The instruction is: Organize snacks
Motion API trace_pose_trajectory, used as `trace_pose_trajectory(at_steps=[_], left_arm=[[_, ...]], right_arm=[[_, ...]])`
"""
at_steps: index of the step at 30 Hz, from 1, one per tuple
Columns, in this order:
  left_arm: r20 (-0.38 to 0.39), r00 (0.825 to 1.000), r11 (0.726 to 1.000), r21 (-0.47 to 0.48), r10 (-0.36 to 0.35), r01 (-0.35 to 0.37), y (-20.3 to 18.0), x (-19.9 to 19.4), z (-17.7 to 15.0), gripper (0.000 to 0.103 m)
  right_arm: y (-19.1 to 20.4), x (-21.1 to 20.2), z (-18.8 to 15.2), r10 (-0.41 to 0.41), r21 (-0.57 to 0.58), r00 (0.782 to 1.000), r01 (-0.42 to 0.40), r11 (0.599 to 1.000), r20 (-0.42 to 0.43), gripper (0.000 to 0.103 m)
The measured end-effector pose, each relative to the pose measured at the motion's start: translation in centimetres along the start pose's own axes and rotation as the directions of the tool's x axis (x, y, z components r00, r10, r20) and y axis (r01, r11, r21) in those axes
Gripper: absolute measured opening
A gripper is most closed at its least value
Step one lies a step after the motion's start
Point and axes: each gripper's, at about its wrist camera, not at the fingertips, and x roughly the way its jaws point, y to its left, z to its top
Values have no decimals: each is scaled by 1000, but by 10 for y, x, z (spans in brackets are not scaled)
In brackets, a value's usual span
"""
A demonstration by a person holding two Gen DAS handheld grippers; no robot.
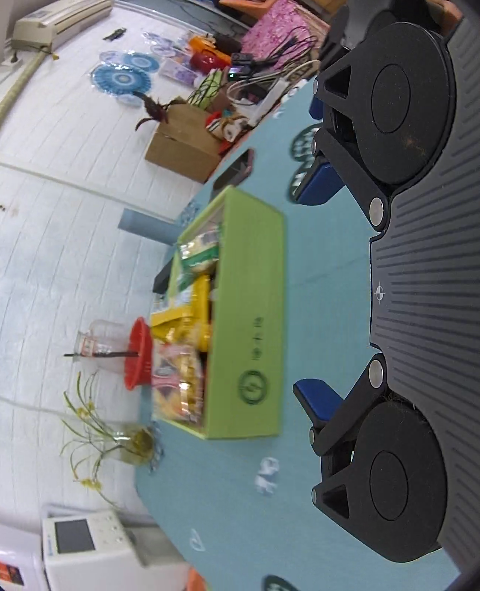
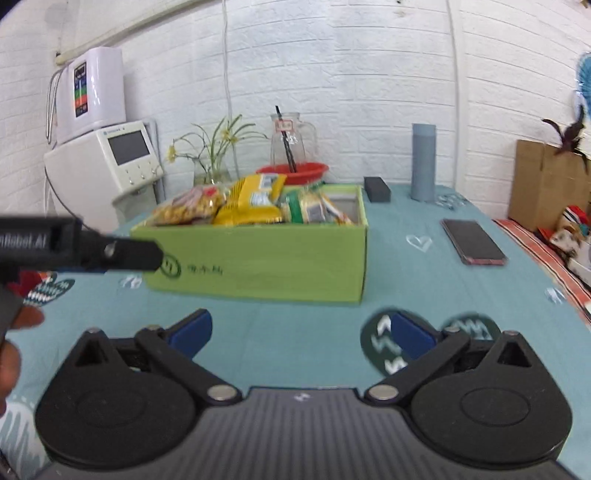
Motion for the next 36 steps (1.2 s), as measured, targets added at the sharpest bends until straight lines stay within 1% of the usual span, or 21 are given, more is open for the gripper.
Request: trace_pose_trajectory(at_steps=[3, 4, 7, 9, 12, 14, 16, 18, 20, 22, 23, 26, 29, 33, 34, 36], left_arm=[[-10, 1000, 1000, 3, -5, 5, -1, -19, -32, 90], [-13, 1000, 1000, 12, -4, 4, -2, -26, -41, 88], [-16, 1000, 999, 44, 2, -1, -9, -46, -62, 86], [4, 1000, 998, 59, -6, 6, -14, -62, -75, 86], [38, 999, 996, 86, -8, 5, -21, -85, -92, 87], [54, 998, 995, 95, -17, 12, -26, -100, -104, 88], [62, 998, 996, 87, -5, -1, -29, -114, -115, 92], [82, 997, 996, 84, 15, -22, -33, -130, -125, 92], [137, 990, 999, 43, 12, -18, -30, -150, -133, 93], [171, 985, 998, 64, 7, -18, -28, -161, -134, 93], [188, 982, 996, 73, 31, -45, -28, -163, -132, 93], [206, 971, 987, 77, 121, -139, -27, -161, -127, 92], [229, 963, 985, 58, 145, -162, -20, -166, -130, 92], [208, 964, 983, 50, 163, -177, -15, -160, -131, 91], [200, 968, 985, 47, 155, -168, -14, -159, -131, 92], [176, 976, 990, 30, 129, -136, -11, -157, -132, 92]], right_arm=[[12, -29, -25, -54, 16, 999, 54, 998, -4, 103], [17, -39, -34, -66, 24, 998, 66, 998, -2, 103], [28, -61, -55, -123, 74, 992, 122, 990, 11, 103], [35, -76, -69, -151, 101, 988, 149, 984, 9, 103], [43, -103, -86, -179, 112, 983, 173, 979, 38, 103], [48, -120, -96, -225, 128, 973, 216, 968, 58, 103], [52, -137, -108, -259, 145, 963, 247, 958, 73, 103], [54, -154, -118, -268, 161, 959, 251, 954, 91, 103], [58, -165, -112, -263, 138, 957, 245, 960, 126, 103], [65, -173, -111, -250, 120, 951, 231, 966, 182, 103], [67, -174, -109, -242, 116, 952, 223, 968, 186, 103], [63, -171, -110, -228, 100, 956, 212, 972, 182, 103], [60, -173, -110, -245, 120, 952, 226, 967, 184, 103], [58, -175, -111, -240, 128, 954, 219, 967, 182, 103], [59, -174, -111, -239, 126, 954, 219, 968, 180, 103], [62, -173, -111, -235, 118, 956, 217, 969, 175, 103]])
